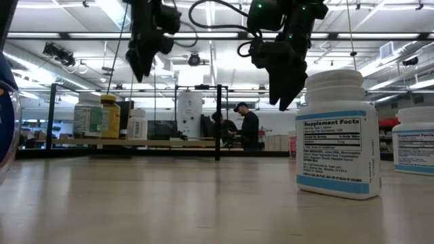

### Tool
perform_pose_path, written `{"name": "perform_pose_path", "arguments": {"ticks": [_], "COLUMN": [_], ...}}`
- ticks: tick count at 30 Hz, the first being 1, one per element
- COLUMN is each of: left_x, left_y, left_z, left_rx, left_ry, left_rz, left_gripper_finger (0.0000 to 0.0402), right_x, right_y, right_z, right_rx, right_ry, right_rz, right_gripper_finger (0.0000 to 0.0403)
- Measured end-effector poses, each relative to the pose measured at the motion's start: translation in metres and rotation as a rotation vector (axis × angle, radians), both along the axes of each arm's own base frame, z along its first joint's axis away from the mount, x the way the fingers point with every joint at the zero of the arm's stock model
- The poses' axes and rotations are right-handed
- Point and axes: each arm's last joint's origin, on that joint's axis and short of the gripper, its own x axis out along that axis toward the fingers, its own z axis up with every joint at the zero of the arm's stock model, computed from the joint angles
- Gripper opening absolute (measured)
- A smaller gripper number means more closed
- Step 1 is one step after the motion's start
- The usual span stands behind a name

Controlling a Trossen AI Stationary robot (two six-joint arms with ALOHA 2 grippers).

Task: Pick and place medicine bottles onto shelf by color
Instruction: Put the white and blue medicine bottle on the shelf

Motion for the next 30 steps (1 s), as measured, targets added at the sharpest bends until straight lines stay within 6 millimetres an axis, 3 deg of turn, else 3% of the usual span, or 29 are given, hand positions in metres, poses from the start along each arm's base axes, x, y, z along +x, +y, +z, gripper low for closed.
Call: {"name": "perform_pose_path", "arguments": {"ticks": [5, 12, 17, 22, 27, 30], "left_x": [0.016, 0.033, 0.035, 0.035, 0.031, 0.025], "left_y": [-0.066, -0.145, -0.183, -0.211, -0.241, -0.266], "left_z": [0.014, 0.025, 0.023, 0.023, 0.023, 0.023], "left_rx": [-0.154, -0.157, -0.146, -0.147, -0.098, -0.083], "left_ry": [-0.056, -0.095, -0.064, -0.071, -0.089, -0.099], "left_rz": [-0.133, -0.259, -0.055, 0.076, 0.131, 0.096], "left_gripper_finger": [0.0325, 0.0325, 0.0325, 0.0325, 0.0325, 0.0325], "right_x": [0.001, 0.003, 0.005, 0.016, 0.017, 0.009], "right_y": [0.014, 0.047, 0.068, 0.084, 0.096, 0.11], "right_z": [0.0, 0.0, 0.003, 0.01, 0.016, 0.031], "right_rx": [0.01, 0.038, 0.072, 0.115, 0.227, 0.283], "right_ry": [0.01, 0.005, -0.017, -0.163, -0.218, -0.27], "right_rz": [0.019, 0.032, -0.028, -0.118, -0.192, -0.219], "right_gripper_finger": [0.0291, 0.0291, 0.0291, 0.0291, 0.0292, 0.0292]}}
